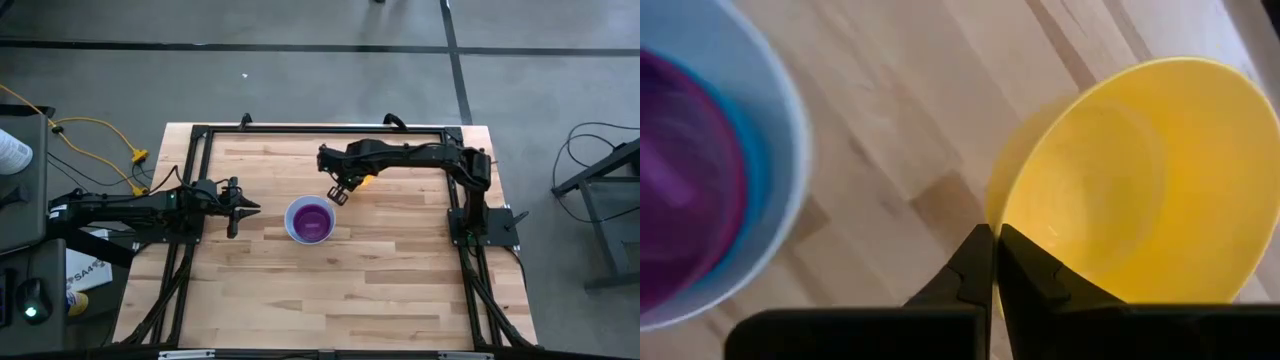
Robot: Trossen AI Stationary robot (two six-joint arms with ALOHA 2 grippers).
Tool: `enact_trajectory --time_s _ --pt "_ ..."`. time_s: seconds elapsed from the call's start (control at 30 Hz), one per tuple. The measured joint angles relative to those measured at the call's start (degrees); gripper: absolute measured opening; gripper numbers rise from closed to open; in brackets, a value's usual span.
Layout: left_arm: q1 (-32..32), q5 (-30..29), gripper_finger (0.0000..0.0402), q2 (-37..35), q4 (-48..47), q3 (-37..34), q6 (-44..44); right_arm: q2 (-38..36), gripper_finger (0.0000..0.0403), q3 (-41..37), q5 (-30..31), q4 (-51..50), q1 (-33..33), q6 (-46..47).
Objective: Nest bowls inside each other
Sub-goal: Stack the yellow bowl on the purple bowl
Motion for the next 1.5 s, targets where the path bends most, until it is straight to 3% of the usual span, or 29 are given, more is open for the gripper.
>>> enact_trajectory --time_s 0.43,0.87,1.17,1.5 --pt "0.00 0.00 0.0067 -0.02 0.00 0.00 0.00 0.00 0.0003 4.45 -0.03 -0.05 6.31 -9.01" --pt "0.02 -0.02 0.0067 -0.02 0.00 -0.01 -0.02 0.00 0.0003 8.28 -0.31 -0.62 11.24 -26.24" --pt "0.02 0.00 0.0067 -0.01 0.00 -0.01 -0.01 0.00 0.0003 8.47 -4.67 -0.75 15.76 -41.29" --pt "0.02 -0.02 0.0067 0.00 0.00 0.00 -0.02 0.00 0.0003 8.47 -12.04 -0.82 17.49 -48.67"
